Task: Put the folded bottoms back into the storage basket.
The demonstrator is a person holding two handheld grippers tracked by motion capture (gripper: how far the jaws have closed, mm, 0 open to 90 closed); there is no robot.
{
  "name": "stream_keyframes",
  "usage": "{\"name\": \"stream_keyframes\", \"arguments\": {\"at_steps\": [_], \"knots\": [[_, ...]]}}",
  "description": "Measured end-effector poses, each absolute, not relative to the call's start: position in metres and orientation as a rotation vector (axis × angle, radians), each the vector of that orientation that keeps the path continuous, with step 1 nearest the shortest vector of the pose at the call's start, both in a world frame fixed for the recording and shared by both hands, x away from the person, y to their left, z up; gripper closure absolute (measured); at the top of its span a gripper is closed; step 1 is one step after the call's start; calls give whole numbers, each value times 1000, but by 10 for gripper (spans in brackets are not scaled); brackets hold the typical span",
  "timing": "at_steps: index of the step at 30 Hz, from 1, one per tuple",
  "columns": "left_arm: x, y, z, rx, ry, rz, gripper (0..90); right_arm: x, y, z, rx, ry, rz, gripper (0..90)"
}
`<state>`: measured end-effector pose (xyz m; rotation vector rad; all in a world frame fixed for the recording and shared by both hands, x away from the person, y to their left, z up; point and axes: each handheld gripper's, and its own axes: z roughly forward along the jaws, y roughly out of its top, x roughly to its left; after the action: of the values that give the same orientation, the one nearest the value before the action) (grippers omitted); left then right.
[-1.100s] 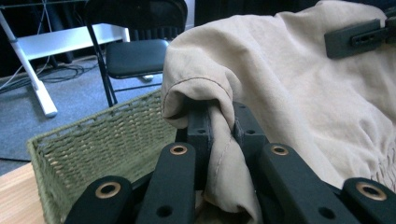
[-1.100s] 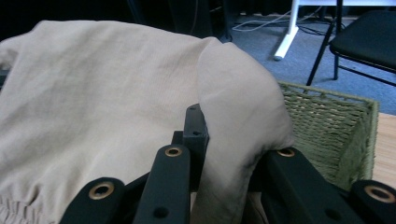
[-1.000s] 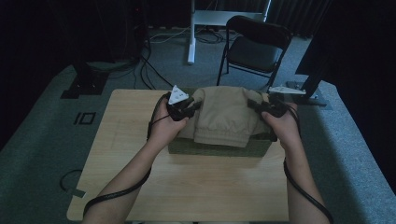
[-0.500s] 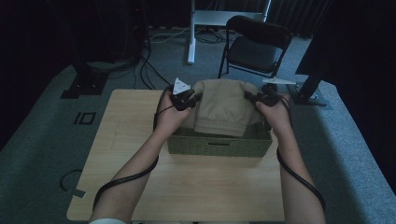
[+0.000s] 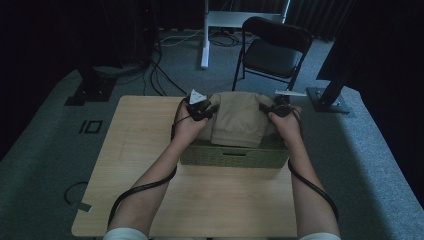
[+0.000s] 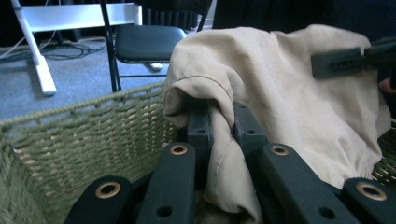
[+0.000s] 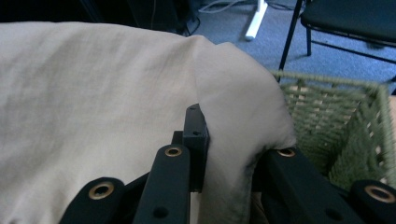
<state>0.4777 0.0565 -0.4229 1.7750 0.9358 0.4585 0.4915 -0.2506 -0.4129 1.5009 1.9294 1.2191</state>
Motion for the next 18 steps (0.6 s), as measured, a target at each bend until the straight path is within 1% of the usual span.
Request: {"name": "stream_keyframes", "arguments": {"at_steps": [2, 4, 14, 18], "knots": [[480, 56, -431, 1784, 938, 467, 818, 495, -248, -426, 1517, 1938, 1194, 768], [482, 57, -437, 1784, 925, 467, 818, 496, -247, -430, 1523, 1934, 1191, 768], [492, 56, -468, 1838, 1009, 410, 803, 505, -240, -469, 1590, 1981, 1098, 767], [496, 59, -477, 1866, 1061, 391, 795, 507, -239, -476, 1617, 1983, 1095, 764]]}}
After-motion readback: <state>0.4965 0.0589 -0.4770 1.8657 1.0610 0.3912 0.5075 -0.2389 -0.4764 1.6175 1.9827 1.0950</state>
